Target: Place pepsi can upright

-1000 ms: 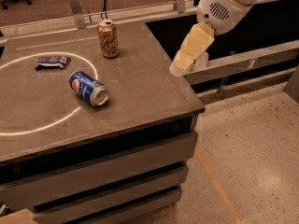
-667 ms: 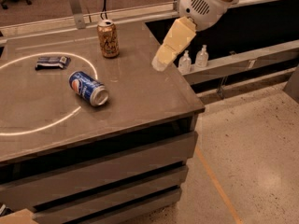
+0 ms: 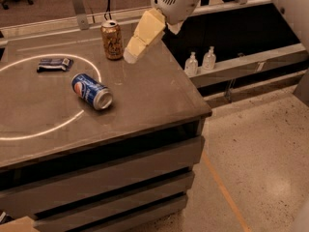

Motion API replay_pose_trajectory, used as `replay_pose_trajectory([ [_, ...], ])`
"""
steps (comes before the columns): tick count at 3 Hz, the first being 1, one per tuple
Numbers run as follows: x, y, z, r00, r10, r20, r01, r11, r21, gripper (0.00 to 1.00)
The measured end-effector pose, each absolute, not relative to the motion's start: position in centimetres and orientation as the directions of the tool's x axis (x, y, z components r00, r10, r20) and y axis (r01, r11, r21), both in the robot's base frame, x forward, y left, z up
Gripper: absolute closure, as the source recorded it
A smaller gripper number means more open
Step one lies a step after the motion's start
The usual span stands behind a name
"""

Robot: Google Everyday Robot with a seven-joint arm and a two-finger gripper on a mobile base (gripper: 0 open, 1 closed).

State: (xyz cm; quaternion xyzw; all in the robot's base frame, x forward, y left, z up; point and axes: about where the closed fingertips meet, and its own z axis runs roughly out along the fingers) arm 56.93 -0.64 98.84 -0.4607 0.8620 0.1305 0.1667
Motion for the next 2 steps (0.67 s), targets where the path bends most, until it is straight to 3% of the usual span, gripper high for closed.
replay_pose_trajectory([
  [2, 58.3, 6.9, 97.3, -0.545, -0.782, -0.302, -0.825, 0.564, 0.031, 0.00],
])
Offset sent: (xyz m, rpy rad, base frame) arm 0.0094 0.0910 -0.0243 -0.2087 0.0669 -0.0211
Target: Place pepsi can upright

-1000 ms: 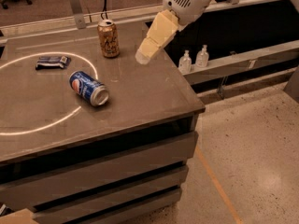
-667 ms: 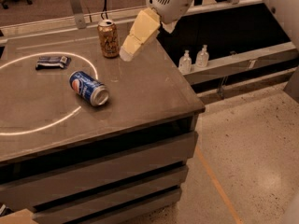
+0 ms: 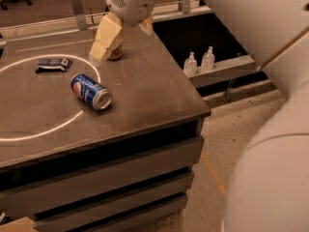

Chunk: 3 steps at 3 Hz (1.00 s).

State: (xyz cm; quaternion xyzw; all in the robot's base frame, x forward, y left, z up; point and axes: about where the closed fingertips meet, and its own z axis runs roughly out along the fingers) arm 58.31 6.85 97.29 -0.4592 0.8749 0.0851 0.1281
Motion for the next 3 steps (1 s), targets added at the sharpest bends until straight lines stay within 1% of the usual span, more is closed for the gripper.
replay_pose_trajectory([
  [1, 58.6, 9.4, 96.8, -0.526, -0.803, -0.279, -0.838, 0.546, 0.010, 0.00],
  [3, 59.3, 14.4, 93.6, -0.495, -0.843, -0.211, -0.863, 0.505, 0.008, 0.00],
])
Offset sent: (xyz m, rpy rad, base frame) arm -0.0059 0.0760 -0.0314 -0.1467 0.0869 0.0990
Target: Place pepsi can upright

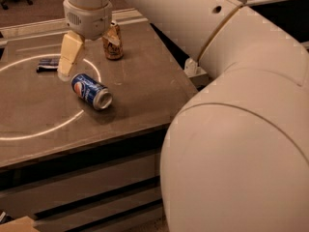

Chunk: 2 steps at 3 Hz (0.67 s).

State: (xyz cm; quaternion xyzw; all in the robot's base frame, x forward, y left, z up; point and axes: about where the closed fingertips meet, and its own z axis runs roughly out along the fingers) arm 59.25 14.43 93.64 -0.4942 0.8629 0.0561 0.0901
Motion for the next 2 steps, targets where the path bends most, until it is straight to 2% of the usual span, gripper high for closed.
replay_pose_trajectory([
  [2, 60.0, 15.4, 88.5, -0.536, -0.837, -0.113, -0.843, 0.537, 0.026, 0.00],
])
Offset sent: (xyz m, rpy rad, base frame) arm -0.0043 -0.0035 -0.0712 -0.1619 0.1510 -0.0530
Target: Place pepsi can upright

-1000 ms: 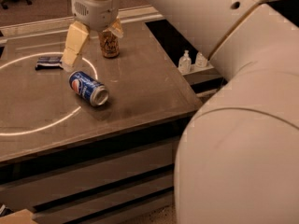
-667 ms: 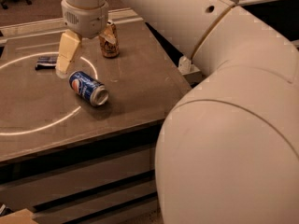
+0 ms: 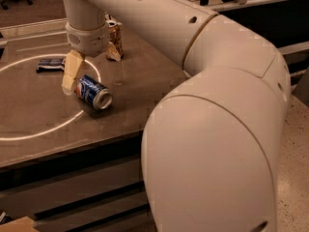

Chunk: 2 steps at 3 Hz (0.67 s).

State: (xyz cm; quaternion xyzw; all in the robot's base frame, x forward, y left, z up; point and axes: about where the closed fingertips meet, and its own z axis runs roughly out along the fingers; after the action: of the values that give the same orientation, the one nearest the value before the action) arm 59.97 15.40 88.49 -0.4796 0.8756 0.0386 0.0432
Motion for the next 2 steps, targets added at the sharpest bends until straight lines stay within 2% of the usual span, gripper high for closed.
replay_pose_trajectory([
  [2, 59.2, 17.8, 86.5, -0.530, -0.845, -0.072, -0.848, 0.528, 0.044, 0.00],
])
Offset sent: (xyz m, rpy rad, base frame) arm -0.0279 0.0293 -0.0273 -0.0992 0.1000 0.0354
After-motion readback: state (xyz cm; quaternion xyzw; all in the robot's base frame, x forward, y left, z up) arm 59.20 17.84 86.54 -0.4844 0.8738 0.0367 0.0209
